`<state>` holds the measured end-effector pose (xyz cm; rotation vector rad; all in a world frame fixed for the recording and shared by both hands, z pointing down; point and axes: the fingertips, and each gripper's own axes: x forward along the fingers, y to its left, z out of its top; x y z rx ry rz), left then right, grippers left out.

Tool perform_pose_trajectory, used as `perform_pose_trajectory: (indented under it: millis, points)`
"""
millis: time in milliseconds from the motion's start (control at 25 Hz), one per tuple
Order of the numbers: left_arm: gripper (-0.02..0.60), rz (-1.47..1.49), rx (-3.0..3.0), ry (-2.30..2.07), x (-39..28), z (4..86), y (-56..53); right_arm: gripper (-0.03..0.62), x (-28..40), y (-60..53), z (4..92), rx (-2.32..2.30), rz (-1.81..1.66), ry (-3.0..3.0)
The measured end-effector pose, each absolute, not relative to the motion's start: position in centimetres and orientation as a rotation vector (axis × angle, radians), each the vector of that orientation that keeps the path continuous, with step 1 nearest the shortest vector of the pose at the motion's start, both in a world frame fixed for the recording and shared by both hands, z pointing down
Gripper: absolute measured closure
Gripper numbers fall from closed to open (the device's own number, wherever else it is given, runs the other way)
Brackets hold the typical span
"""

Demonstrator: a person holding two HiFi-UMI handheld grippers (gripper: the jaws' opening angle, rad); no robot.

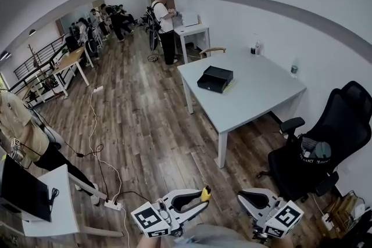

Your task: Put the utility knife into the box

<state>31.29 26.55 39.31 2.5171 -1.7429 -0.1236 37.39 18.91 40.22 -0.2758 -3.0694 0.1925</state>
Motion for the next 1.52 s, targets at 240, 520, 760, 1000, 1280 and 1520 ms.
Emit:
perform_pose_trajectory:
  millis: [240, 520, 760, 1000, 1280, 1520]
  points:
    - [0.457, -0.131, 2.512, -1.750, 29.1, 39.4, 25.3, 0.560, 36.2, 17.9, 40.2, -0.258, 0.203, -3.065]
    - [0.457, -0.154, 2.527, -1.750, 25.2, 39.6, 23.6, 0.560, 33.0, 16.1, 40.7, -0.220, 0.214, -3.055]
    - [0.457, -0.151, 2.510, -1.768, 18.5, 40.2, 22.5, 0.560, 26.9, 14.5, 41.6, -0.213, 0.229, -3.040]
    - [0.457, -0.127, 2.526, -1.769, 12.3, 39.6, 20.5, 0.560, 20.6, 12.4, 41.1, -0.191, 0.223, -3.049]
    - [0.457, -0.111, 2.551, -1.730, 5.8, 38.9, 19.2, 0.560, 14.6, 11.3, 40.3, -0.140, 0.203, -3.043]
    - [0.457, -0.130, 2.560, -1.724, 0.9, 38.7, 19.0, 0.560, 10.1, 10.8, 39.7, -0.116, 0.185, -3.055]
